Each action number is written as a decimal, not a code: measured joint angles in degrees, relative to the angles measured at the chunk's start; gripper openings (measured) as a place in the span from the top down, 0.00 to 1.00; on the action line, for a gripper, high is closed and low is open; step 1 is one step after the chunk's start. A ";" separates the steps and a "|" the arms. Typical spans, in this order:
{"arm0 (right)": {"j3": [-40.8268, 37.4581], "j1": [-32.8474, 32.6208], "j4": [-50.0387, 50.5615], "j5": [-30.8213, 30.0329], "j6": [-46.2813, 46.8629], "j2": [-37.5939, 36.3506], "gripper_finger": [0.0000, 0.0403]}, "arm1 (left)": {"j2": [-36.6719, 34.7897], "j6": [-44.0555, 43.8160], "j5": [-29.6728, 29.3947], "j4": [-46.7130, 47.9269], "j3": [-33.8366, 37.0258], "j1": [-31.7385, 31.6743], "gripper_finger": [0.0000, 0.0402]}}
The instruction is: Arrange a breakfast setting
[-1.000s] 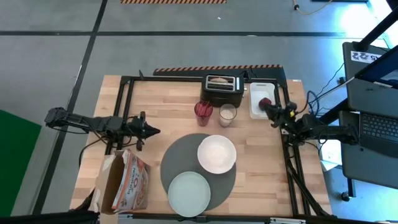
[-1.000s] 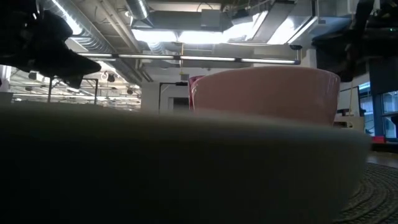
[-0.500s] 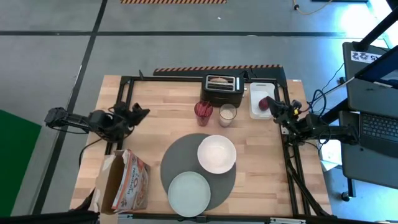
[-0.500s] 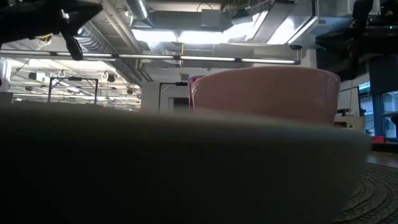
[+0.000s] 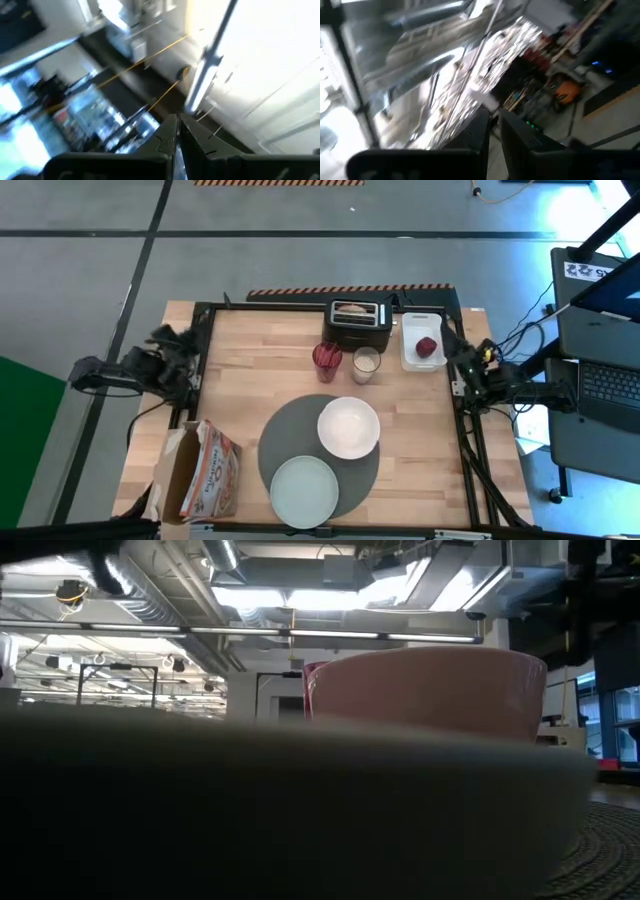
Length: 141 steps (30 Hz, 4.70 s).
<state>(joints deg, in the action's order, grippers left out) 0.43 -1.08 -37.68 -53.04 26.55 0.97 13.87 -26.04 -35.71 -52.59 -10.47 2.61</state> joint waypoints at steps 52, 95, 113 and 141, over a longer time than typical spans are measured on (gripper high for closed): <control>14.33 0.00 0.58 18.71 -10.56 24.45 0.88 | 34.23 -40.91 90.41 86.30 -43.16 -41.36 1.00; 32.54 -0.02 0.56 45.95 -29.44 53.13 0.88 | 60.81 -11.47 64.31 142.59 -60.92 -31.48 0.64; 32.54 -0.02 0.56 49.68 -29.42 53.11 0.88 | 60.66 -24.57 89.73 142.67 -35.64 -23.79 0.08; 32.54 -0.02 1.63 48.13 -31.10 53.11 0.88 | 60.81 -18.59 72.99 136.59 -35.64 -23.97 0.09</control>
<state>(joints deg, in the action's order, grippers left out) 32.97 -1.10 -36.05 -4.91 -4.55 54.08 74.67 -44.62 37.29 84.00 -46.11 -21.37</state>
